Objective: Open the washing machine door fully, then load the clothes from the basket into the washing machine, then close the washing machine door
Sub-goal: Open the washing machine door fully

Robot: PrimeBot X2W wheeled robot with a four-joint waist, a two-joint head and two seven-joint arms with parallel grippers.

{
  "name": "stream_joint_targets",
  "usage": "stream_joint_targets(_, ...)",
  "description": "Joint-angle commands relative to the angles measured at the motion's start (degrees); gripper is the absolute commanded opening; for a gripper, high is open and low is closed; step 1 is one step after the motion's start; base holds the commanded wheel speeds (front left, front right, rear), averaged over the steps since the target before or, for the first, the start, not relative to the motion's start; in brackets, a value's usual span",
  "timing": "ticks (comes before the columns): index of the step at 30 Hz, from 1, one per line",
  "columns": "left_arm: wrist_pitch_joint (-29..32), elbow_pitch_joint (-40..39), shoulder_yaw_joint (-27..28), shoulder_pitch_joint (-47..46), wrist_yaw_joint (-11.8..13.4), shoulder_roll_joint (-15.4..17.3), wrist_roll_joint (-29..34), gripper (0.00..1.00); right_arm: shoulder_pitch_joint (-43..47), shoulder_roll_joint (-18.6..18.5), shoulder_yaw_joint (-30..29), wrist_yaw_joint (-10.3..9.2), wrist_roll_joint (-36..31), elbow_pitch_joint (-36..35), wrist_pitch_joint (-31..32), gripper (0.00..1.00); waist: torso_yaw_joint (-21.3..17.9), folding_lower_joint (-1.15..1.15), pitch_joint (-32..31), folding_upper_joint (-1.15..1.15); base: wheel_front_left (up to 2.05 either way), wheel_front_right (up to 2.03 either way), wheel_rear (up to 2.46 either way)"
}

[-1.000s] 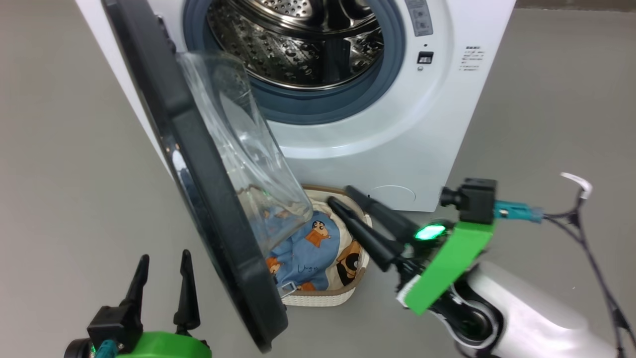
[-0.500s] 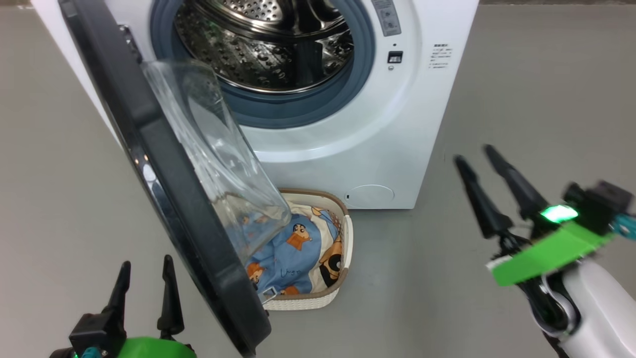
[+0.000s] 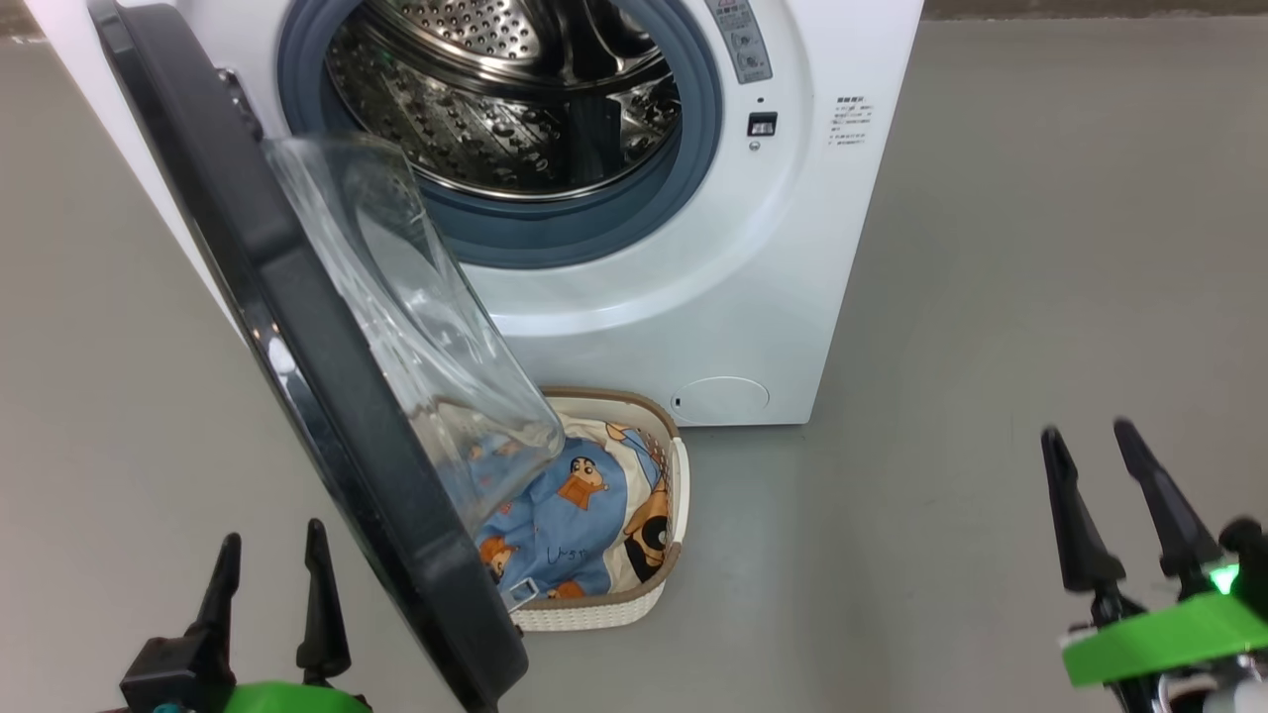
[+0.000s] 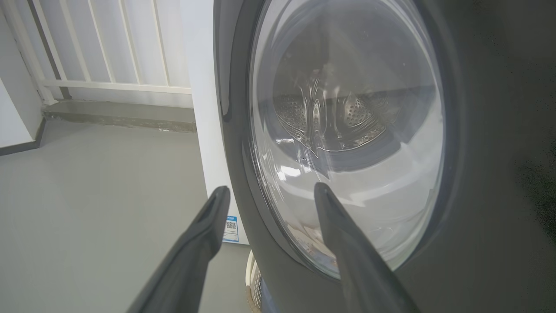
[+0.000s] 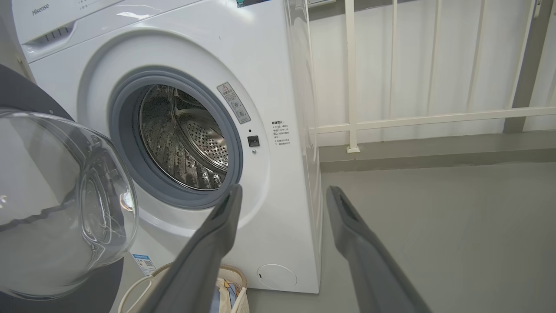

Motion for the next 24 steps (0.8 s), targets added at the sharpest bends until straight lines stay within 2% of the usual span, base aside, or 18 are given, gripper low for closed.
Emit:
stream_joint_targets(1, -0.4, -1.7, 2.1, -0.6, -0.3, 0.7, 1.0, 1.0, 1.4, 0.0, -0.1, 0.1, -1.9, -1.7, -0.7, 1.0, 0.0, 0.0, -0.3, 0.0, 0.0, 0.0, 0.0)
stream_joint_targets(15, -0.4, -1.1, 1.9, 0.5, -0.8, 0.7, 1.2, 1.0, 8.7, 3.7, -7.2, 0.1, -11.8, -0.9, -0.7, 1.0, 0.7, 0.0, -1.4, 0.0, 0.0, 0.0, 0.0)
stream_joint_targets(24, -0.4, -0.6, 1.5, 0.9, -1.1, 0.7, 1.3, 1.0, 9.5, 5.3, -9.1, 0.1, -12.5, 1.8, -0.7, 1.0, 1.1, 0.0, -1.9, 0.0, 0.0, 0.0, 0.0)
